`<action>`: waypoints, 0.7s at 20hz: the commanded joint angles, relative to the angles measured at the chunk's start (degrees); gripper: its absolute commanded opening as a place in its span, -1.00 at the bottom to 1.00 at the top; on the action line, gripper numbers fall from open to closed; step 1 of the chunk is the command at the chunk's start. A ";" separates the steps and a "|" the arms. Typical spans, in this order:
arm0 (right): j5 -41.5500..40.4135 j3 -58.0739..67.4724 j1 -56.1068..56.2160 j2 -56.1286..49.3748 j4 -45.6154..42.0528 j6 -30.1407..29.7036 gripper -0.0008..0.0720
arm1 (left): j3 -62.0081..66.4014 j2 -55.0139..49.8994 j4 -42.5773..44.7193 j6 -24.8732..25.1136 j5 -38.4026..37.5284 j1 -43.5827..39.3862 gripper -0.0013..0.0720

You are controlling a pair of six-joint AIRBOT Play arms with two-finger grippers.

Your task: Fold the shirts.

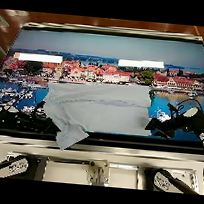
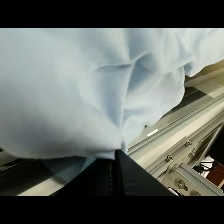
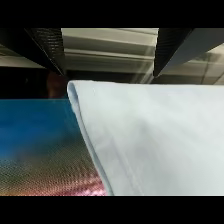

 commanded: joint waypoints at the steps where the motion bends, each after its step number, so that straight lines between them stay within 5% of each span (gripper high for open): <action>1: -6.84 -4.24 0.09 -0.02 4.74 1.25 0.88 | -0.02 1.31 -0.20 0.28 0.24 -0.02 -0.87; 4: -12.44 -6.75 0.09 -0.42 10.97 0.72 0.87 | -0.02 2.21 -0.83 1.46 1.11 -0.02 -0.87; 6: -12.57 -6.82 0.07 -2.21 12.02 0.26 0.53 | 0.00 2.34 -1.42 1.57 1.29 -0.02 -0.87; 7: -12.35 -6.82 0.07 -2.97 12.87 -0.24 0.52 | 0.00 2.34 -1.44 1.57 1.46 -0.02 -0.87; 8: -11.98 -6.82 0.07 -3.08 13.90 -1.68 0.08 | 0.00 2.34 -1.44 1.57 1.53 -0.02 -0.87; 9: -11.41 -6.62 0.07 -2.93 14.19 -2.36 -0.64 | 0.13 2.34 -1.40 1.57 1.70 -0.02 -0.87; 10: -10.45 -6.16 0.07 -2.78 14.21 -2.71 -0.83 | 0.57 2.36 -1.40 1.60 1.79 -0.02 -0.87; 14: -3.21 0.22 0.09 -0.66 14.25 -12.22 -0.83 | 7.39 4.94 -1.40 1.60 1.92 -0.02 -0.87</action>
